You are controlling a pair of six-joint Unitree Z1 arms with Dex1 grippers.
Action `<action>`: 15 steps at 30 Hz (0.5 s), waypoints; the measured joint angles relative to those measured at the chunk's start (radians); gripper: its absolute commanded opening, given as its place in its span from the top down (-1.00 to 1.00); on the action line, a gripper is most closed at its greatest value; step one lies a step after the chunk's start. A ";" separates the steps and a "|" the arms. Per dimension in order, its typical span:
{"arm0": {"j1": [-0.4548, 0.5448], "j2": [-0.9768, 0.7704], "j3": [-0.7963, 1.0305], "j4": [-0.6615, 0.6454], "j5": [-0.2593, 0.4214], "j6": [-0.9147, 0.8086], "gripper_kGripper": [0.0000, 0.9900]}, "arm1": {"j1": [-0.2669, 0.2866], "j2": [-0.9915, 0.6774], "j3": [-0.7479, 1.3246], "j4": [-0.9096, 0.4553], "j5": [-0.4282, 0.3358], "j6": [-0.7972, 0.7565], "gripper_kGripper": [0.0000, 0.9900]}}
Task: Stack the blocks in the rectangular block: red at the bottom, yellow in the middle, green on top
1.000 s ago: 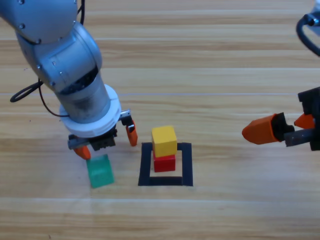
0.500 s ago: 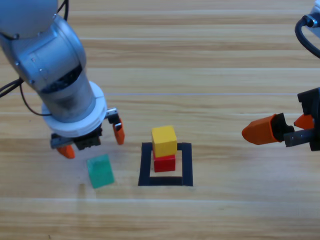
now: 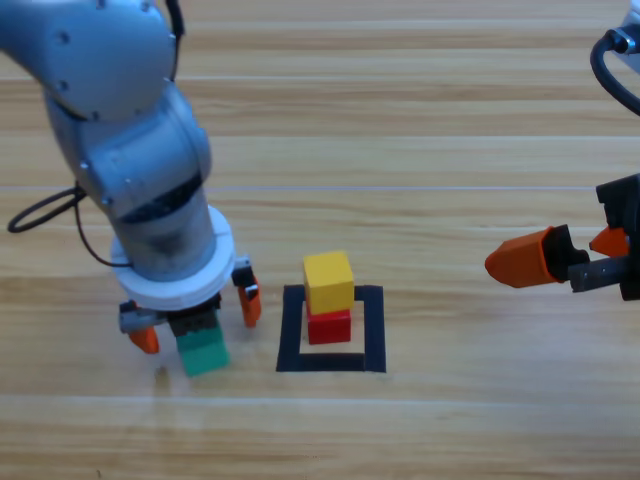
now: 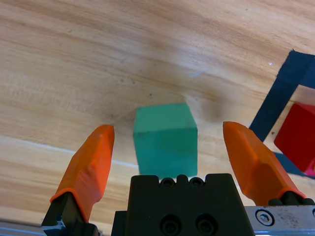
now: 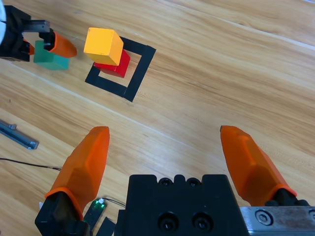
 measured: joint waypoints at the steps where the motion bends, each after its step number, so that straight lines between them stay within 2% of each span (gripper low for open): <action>1: 0.000 0.012 -0.005 0.000 0.000 0.000 -0.89 | 0.000 0.000 0.000 0.000 0.000 0.000 -1.00; 5: 0.000 0.042 -0.006 0.000 0.000 0.000 -0.88 | 0.000 0.000 0.000 0.000 -0.006 -0.009 -1.00; 7: 0.000 0.050 -0.021 0.000 0.000 0.000 -0.78 | 0.000 0.000 0.000 0.000 -0.008 -0.013 -1.00; 12: 0.000 0.058 -0.032 0.000 -0.010 0.004 -0.26 | 0.000 0.000 0.001 0.000 -0.010 -0.031 -1.00; 15: 0.000 0.063 -0.041 0.000 -0.016 0.020 -0.05 | 0.000 0.000 0.001 -0.001 -0.010 -0.032 -1.00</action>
